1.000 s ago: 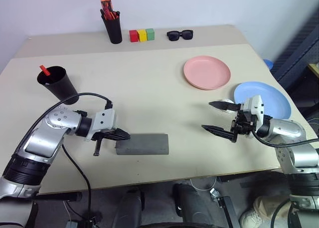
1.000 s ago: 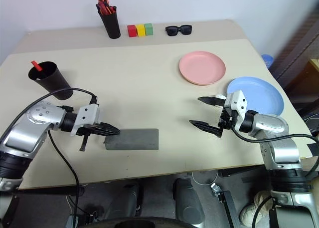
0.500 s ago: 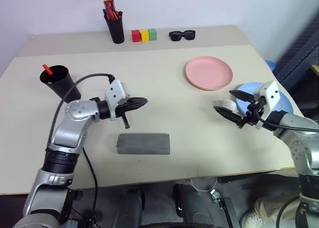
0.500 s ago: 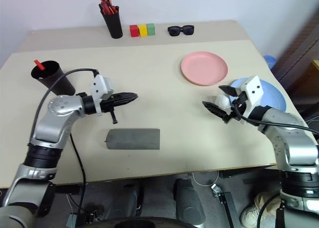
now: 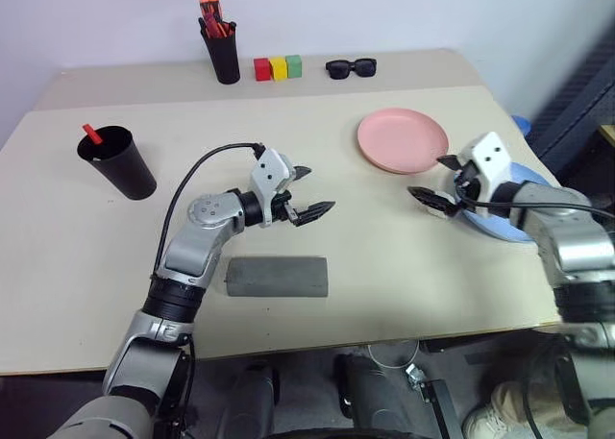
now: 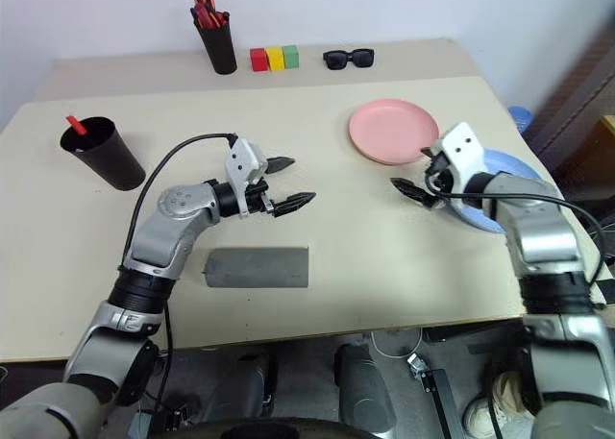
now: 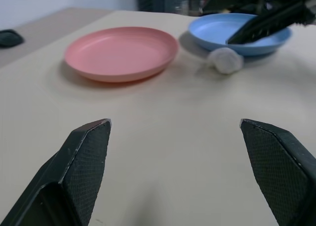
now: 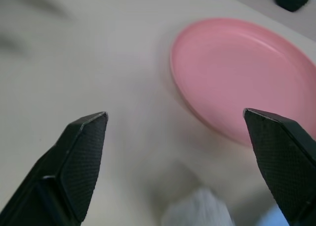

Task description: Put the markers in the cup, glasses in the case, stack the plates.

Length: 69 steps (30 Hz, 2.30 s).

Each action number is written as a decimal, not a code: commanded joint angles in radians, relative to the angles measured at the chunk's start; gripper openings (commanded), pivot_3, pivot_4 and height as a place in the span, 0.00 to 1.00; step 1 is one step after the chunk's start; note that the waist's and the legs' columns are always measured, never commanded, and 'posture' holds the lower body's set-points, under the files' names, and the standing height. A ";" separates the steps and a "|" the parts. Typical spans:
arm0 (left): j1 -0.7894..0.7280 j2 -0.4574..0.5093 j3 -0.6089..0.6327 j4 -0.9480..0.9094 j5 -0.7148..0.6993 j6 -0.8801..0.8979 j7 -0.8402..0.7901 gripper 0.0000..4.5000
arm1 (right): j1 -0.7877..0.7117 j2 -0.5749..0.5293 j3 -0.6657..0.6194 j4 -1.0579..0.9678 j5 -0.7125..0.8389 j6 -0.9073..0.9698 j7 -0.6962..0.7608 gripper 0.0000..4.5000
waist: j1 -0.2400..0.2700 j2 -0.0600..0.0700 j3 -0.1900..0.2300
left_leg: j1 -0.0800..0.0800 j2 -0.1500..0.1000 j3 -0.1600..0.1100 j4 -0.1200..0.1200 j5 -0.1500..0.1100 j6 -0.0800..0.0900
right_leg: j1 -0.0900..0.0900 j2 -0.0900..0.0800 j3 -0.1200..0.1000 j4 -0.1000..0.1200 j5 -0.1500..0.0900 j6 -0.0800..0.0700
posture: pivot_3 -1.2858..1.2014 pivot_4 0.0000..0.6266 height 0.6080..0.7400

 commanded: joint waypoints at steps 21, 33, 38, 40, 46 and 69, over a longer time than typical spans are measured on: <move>0.064 0.005 -0.006 -0.219 0.028 0.113 0.146 1.00 | -0.457 0.189 0.110 0.858 -0.312 -0.435 -0.035 0.70 | -0.021 0.000 0.000 | 0.000 0.000 0.000 -0.004 0.000 -0.001 | -0.001 -0.001 0.000 -0.001 0.000 0.000 | 0.52 0.24 1.00; 0.078 0.015 0.000 -0.228 0.025 0.123 0.155 1.00 | -0.466 0.194 0.105 0.868 -0.335 -0.450 -0.070 0.00 | -0.022 0.001 0.000 | 0.000 0.000 0.000 -0.004 0.000 -0.001 | -0.001 -0.001 0.000 -0.001 0.000 0.000 | 0.52 0.24 1.00; 0.076 0.004 -0.008 -0.215 0.031 0.114 0.161 1.00 | -0.485 0.151 0.094 0.834 -0.338 -0.455 -0.053 0.00 | -0.022 0.001 0.000 | 0.000 -0.001 0.000 -0.004 0.000 -0.001 | -0.001 -0.001 0.000 -0.001 0.000 0.000 | 0.52 0.24 1.00; 0.076 -0.001 -0.012 -0.207 0.032 0.108 0.160 1.00 | -0.489 0.118 0.092 0.811 -0.340 -0.449 -0.037 0.00 | -0.021 0.001 0.000 | 0.000 -0.001 0.000 -0.004 0.000 -0.001 | -0.001 -0.001 0.000 -0.001 0.000 0.000 | 0.52 0.24 1.00; 0.070 -0.020 -0.021 -0.173 0.035 0.086 0.155 1.00 | -0.436 -0.001 0.066 0.630 -0.305 -0.345 0.051 0.00 | -0.021 0.001 0.000 | 0.000 -0.001 0.000 -0.004 0.000 -0.001 | -0.001 -0.002 0.000 -0.002 0.000 0.000 | 0.52 0.24 1.00; 0.037 -0.037 -0.031 -0.067 0.037 0.003 0.100 1.00 | 0.166 -0.232 -0.192 -0.243 -0.146 0.226 0.036 0.00 | -0.019 0.001 0.000 | -0.001 -0.001 0.000 -0.002 0.000 0.000 | -0.001 -0.001 0.000 -0.001 0.000 0.001 | 0.52 0.24 1.00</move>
